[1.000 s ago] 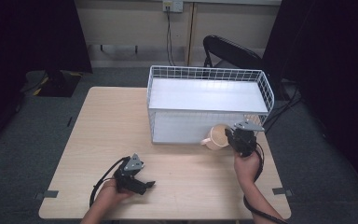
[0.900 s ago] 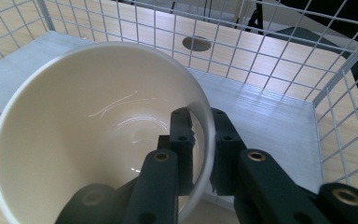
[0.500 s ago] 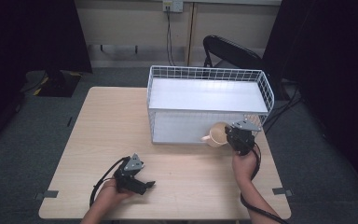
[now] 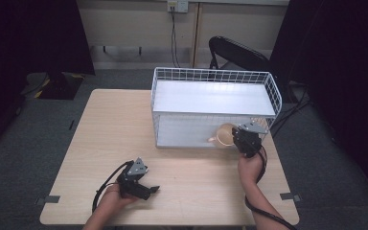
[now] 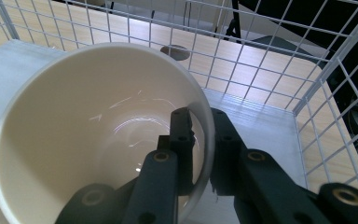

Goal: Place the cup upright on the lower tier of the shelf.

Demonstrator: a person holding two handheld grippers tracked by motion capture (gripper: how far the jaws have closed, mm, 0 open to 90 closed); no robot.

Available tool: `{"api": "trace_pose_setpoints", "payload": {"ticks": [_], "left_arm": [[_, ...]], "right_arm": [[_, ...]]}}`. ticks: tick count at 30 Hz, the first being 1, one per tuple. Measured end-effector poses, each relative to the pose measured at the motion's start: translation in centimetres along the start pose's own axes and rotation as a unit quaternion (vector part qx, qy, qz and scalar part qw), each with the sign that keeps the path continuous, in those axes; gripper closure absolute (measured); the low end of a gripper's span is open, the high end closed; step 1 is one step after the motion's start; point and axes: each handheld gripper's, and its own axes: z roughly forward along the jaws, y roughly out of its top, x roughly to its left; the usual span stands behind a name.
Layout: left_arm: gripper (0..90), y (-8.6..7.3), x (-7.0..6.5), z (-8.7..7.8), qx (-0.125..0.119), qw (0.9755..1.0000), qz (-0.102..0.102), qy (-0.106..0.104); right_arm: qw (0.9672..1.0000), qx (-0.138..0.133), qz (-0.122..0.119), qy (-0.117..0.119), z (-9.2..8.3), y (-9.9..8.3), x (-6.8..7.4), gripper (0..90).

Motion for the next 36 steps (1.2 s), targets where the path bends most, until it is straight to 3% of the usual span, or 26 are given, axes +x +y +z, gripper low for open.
{"api": "trace_pose_setpoints", "payload": {"ticks": [9,27,36], "left_arm": [[10.0,0.00,0.00,0.00,0.000,1.0000,0.000,0.000],[10.0,0.00,0.00,0.00,0.000,1.0000,0.000,0.000],[9.9,0.00,0.00,0.00,0.000,1.0000,0.000,0.000]], "right_arm": [[0.9999,-0.007,0.001,-0.015,0.42,0.00,0.30,82.1],[0.9995,-0.020,0.019,-0.014,0.55,0.20,0.05,80.5],[0.9993,-0.026,0.022,-0.017,0.27,0.42,-0.27,73.0]]}}
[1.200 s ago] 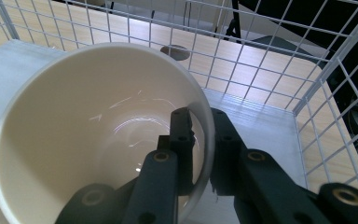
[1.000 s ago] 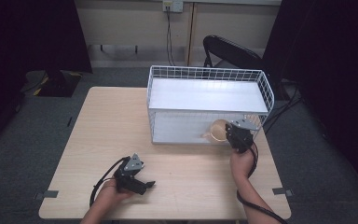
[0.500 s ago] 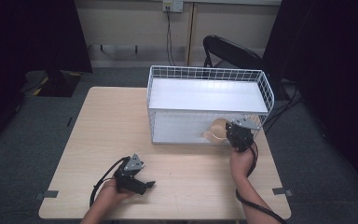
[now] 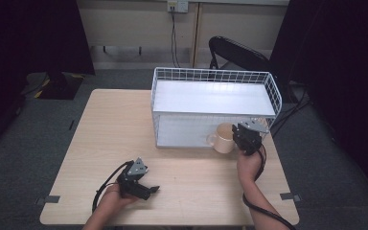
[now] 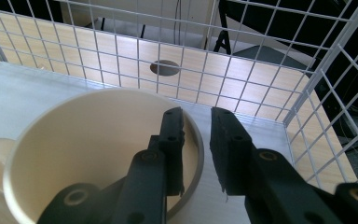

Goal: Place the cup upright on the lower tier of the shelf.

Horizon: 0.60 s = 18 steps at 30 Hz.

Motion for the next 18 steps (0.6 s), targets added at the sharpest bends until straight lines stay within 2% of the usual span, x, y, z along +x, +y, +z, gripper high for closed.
{"api": "trace_pose_setpoints", "payload": {"ticks": [6,11,14,18], "left_arm": [[9.9,0.0,0.0,0.0,0.000,1.0000,0.000,0.000],[9.9,0.0,0.0,0.0,0.000,1.0000,0.000,0.000],[9.9,0.0,0.0,0.0,0.000,1.0000,0.000,0.000],[9.9,0.0,0.0,0.0,0.000,1.0000,0.000,0.000]], "right_arm": [[0.9998,0.002,0.007,0.018,-0.4,0.1,-0.2,68.3],[0.9992,0.005,0.014,0.037,-0.8,0.2,-0.2,60.4],[0.9986,0.001,0.018,0.050,-1.2,0.5,-0.3,54.7],[0.9962,0.005,0.027,0.083,-1.7,0.9,-0.4,41.8]]}}
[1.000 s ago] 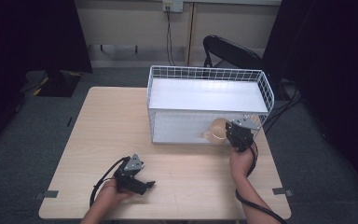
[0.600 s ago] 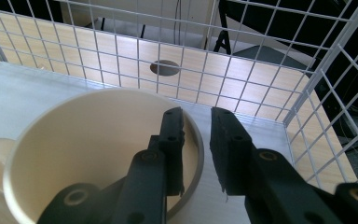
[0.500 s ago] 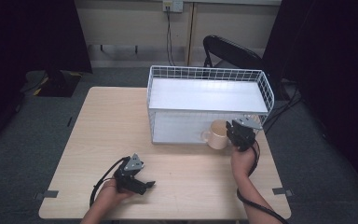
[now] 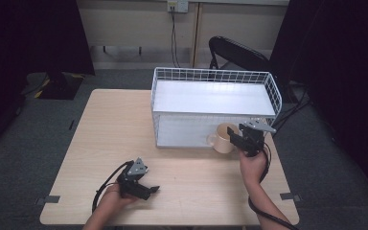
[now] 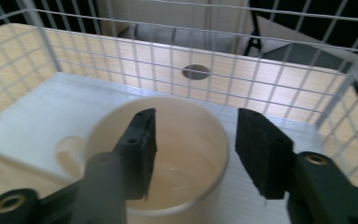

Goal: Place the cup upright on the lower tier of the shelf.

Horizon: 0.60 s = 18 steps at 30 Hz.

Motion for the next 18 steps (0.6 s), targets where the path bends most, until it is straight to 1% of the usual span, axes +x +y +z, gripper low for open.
{"api": "trace_pose_setpoints", "payload": {"ticks": [2,4,6,8,9,11,13,16,18], "left_arm": [[9.9,0.0,0.0,0.0,0.000,1.0000,0.000,0.000],[9.9,0.0,0.0,0.0,0.000,1.0000,0.000,0.000],[9.9,0.0,0.0,0.0,0.000,1.0000,0.000,0.000],[9.9,0.0,0.0,0.0,0.000,1.0000,0.000,0.000],[9.9,0.0,0.0,0.0,0.000,1.0000,0.000,0.000],[9.9,0.0,0.0,0.0,0.000,1.0000,0.000,0.000],[9.9,0.0,0.0,0.0,0.000,1.0000,0.000,0.000],[9.9,0.0,0.0,0.0,0.000,1.0000,0.000,0.000],[9.9,0.0,0.0,0.0,0.000,1.0000,0.000,0.000]], "right_arm": [[0.9999,-0.003,0.003,0.012,-0.3,0.0,0.0,39.7],[0.9996,-0.005,0.010,0.025,-0.6,0.0,0.0,33.3],[0.9991,-0.007,0.017,0.039,-0.8,-0.1,0.0,30.2],[0.9987,-0.010,0.015,0.047,-1.1,-0.2,0.2,25.7],[0.9986,-0.008,0.014,0.050,-1.1,-0.3,0.3,24.6],[0.9985,-0.003,0.006,0.055,-1.2,-0.6,0.5,21.6],[0.9983,-0.003,-0.001,0.059,-1.3,-0.8,0.7,20.7],[0.9984,-0.003,-0.008,0.056,-1.5,-1.1,0.9,18.0],[0.9985,0.003,-0.008,0.055,-1.4,-1.2,0.9,17.7]]}}
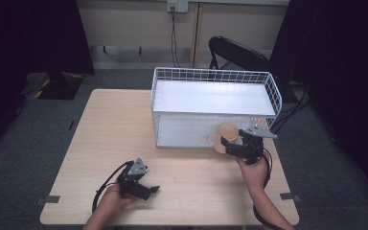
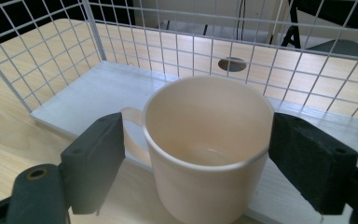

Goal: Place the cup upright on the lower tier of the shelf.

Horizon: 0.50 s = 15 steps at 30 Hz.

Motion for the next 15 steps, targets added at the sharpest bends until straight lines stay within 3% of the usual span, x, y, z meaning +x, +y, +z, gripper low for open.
{"api": "trace_pose_setpoints", "payload": {"ticks": [4,15], "left_arm": [[9.9,0.0,0.0,0.0,0.000,1.0000,0.000,0.000],[9.9,0.0,0.0,0.0,0.000,1.0000,0.000,0.000]], "right_arm": [[0.9998,0.014,-0.010,-0.012,0.5,-0.3,0.0,16.7],[0.9992,0.035,-0.001,-0.020,1.3,-1.0,-0.3,18.1]]}}
